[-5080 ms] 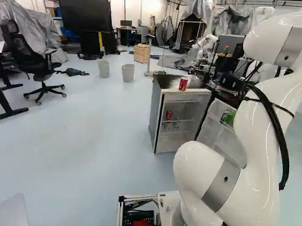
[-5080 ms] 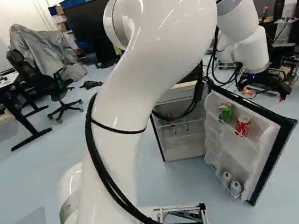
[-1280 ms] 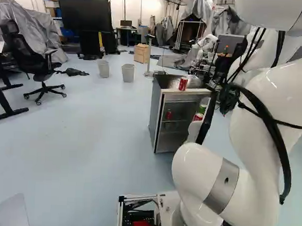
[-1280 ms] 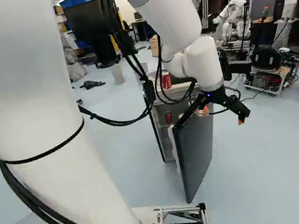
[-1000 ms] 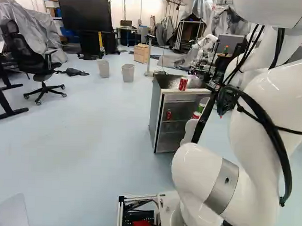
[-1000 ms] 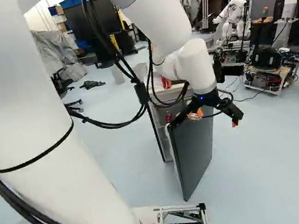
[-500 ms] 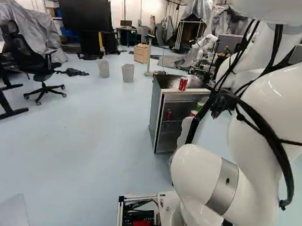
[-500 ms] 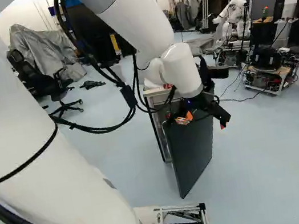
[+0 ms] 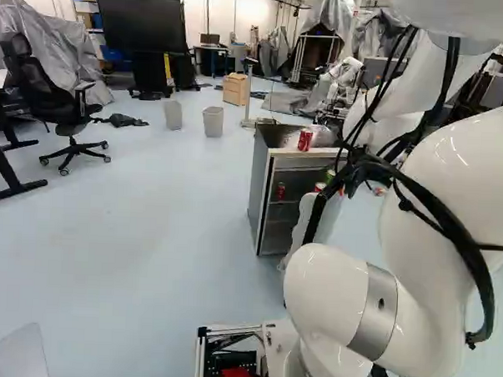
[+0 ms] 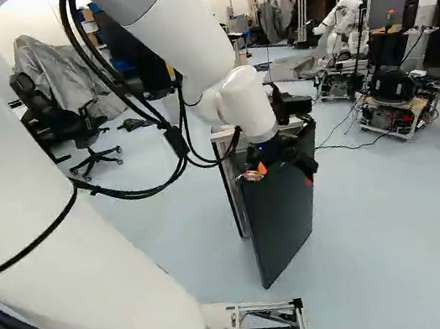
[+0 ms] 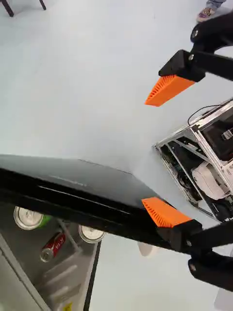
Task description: Grab a drink from the fridge
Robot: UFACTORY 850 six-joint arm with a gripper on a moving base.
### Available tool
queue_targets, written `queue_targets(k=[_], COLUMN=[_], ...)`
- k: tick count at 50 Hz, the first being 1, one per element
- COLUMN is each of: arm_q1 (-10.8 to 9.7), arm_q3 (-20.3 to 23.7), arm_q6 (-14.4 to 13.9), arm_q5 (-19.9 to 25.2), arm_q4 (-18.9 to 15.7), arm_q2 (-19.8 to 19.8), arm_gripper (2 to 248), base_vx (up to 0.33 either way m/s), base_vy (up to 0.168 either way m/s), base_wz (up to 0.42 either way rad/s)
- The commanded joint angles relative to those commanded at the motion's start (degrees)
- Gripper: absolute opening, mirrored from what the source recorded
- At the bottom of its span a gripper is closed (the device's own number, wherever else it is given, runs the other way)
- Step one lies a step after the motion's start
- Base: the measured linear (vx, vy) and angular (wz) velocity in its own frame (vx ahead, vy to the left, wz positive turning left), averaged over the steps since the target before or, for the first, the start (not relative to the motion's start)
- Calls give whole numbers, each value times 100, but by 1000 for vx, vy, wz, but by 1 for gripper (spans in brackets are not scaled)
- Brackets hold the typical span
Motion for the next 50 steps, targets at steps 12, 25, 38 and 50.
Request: queue_targets(k=[12, 25, 38, 50], arm_q1=[299, 613, 839, 872], arm_q3=[-77, -194, -298, -310], arm_q6=[0, 0, 0, 0], arm_q5=[0, 0, 0, 0], arm_q4=[0, 0, 0, 0], arm_q2=[-77, -193, -294, -305], arm_gripper=[247, 247, 247, 247], base_vx=[0, 0, 0, 0], base_vy=[0, 0, 0, 0], base_wz=[0, 0, 0, 0])
